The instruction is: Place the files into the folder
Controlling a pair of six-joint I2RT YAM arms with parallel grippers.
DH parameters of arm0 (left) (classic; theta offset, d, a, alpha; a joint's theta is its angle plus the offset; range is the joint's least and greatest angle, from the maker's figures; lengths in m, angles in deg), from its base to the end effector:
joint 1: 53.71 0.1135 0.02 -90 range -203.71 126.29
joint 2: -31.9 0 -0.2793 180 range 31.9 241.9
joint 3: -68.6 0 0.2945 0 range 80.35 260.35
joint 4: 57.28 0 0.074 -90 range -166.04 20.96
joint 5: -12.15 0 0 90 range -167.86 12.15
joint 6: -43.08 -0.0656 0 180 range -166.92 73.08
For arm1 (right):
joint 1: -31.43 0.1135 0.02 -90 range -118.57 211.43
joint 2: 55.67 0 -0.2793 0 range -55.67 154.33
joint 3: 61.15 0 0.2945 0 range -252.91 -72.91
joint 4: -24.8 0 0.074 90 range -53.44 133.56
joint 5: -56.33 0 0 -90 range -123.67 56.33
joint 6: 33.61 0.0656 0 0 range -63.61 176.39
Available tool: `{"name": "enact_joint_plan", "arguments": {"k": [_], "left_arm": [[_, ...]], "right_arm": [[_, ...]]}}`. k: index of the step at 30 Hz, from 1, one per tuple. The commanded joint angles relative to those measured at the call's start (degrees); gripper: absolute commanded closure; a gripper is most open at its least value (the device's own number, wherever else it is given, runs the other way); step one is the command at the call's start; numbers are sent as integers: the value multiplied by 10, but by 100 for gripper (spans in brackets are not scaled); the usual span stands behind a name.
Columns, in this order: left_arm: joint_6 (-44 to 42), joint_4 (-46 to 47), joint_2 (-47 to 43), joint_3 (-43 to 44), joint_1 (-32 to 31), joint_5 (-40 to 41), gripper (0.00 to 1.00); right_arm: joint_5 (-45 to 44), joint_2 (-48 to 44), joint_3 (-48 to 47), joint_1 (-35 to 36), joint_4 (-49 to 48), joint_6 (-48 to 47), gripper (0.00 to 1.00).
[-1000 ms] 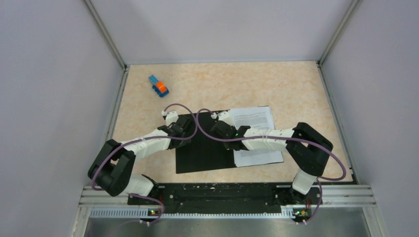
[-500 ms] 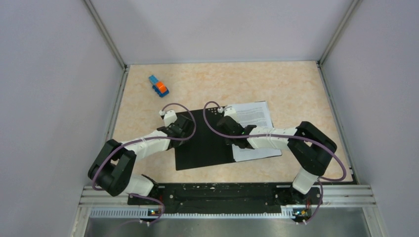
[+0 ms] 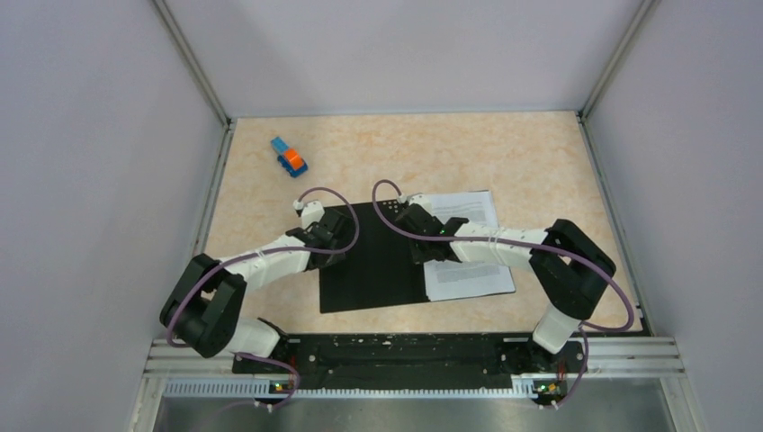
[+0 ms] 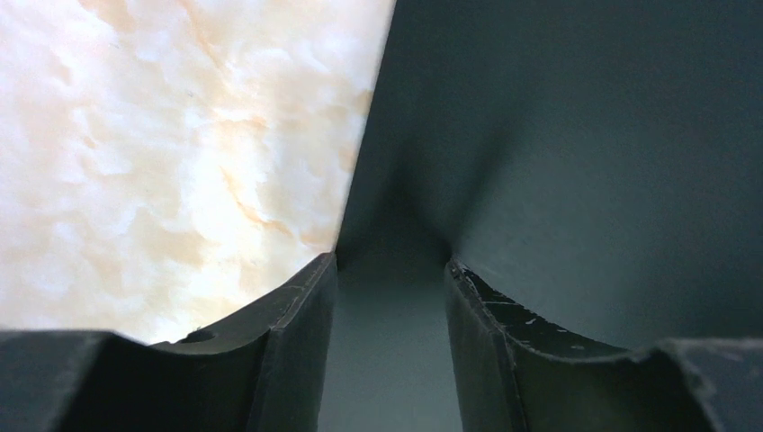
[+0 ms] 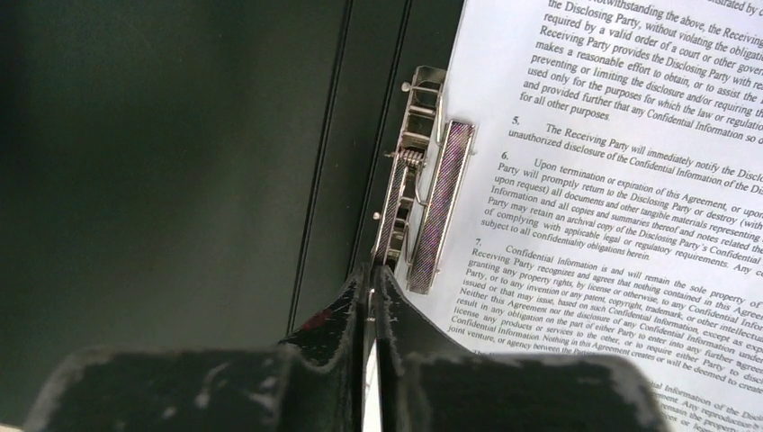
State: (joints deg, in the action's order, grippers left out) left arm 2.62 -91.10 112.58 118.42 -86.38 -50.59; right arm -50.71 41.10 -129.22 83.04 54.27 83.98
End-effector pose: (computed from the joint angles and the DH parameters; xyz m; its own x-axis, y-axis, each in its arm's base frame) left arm 0.2554 -0.1281 0.1184 -0.7334 -0.3332 -0.5925 -0.3746 0.9255 -0.0567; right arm 0.2531 0.2885 0.1333 -0.7702 -0.2591 -0.5827 -0.3347 0.9420 0.0236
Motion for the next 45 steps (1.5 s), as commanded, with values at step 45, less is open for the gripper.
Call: {"name": "enact_joint_plan", "arguments": {"k": [45], "left_arm": [[-67, -59, -86, 48, 41, -129, 27]], "right_arm": [[-89, 80, -111, -1, 36, 12, 75]]}}
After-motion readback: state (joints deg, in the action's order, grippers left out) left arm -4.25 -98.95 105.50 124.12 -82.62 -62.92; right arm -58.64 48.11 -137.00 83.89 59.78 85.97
